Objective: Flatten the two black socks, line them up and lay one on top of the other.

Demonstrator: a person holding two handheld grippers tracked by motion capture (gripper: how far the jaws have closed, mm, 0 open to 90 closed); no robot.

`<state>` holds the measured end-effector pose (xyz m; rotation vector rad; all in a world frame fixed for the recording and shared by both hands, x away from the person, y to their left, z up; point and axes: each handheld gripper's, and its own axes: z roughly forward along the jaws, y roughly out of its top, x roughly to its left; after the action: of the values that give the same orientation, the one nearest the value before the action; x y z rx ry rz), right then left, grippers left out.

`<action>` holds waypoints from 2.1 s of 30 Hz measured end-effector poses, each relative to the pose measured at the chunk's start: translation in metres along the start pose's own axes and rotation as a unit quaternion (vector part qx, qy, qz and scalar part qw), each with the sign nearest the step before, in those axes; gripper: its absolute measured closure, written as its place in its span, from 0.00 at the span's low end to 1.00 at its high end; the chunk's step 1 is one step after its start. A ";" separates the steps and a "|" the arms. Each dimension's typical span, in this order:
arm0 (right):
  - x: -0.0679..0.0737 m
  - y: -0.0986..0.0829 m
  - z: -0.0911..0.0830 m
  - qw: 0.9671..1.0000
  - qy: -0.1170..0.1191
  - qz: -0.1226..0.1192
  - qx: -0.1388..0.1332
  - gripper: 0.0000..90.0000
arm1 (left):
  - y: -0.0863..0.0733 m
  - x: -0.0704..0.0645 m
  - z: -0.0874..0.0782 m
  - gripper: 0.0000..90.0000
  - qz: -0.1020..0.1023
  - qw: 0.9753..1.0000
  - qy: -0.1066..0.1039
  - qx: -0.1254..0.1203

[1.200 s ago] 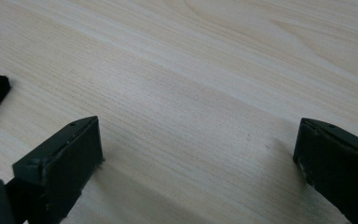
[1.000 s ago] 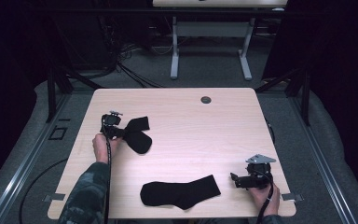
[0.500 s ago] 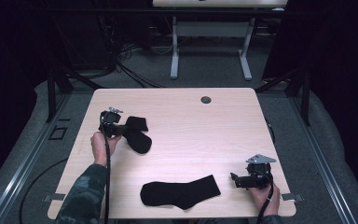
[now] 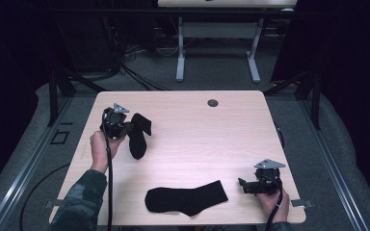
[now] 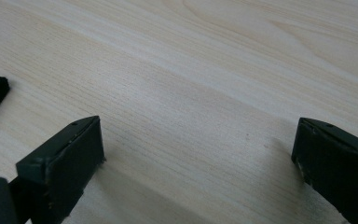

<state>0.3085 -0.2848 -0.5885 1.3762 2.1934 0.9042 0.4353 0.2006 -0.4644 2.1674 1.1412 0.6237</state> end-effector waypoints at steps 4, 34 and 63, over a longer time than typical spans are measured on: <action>0.000 0.000 0.000 1.000 0.000 0.000 0.000 0.02 | 0.008 -0.012 -0.010 0.95 0.022 1.000 -0.003 -0.009; 0.000 0.000 0.000 1.000 0.000 0.001 -0.001 0.02 | 0.015 -0.116 0.016 0.95 0.150 0.984 -0.093 0.014; -0.002 0.036 -0.012 0.997 0.070 0.029 -0.001 0.21 | -0.039 -0.098 0.014 0.29 0.076 0.982 -0.169 0.028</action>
<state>0.3249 -0.2797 -0.5547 1.4220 2.2648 1.0524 0.3713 0.1314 -0.5136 2.3121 0.8279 0.2714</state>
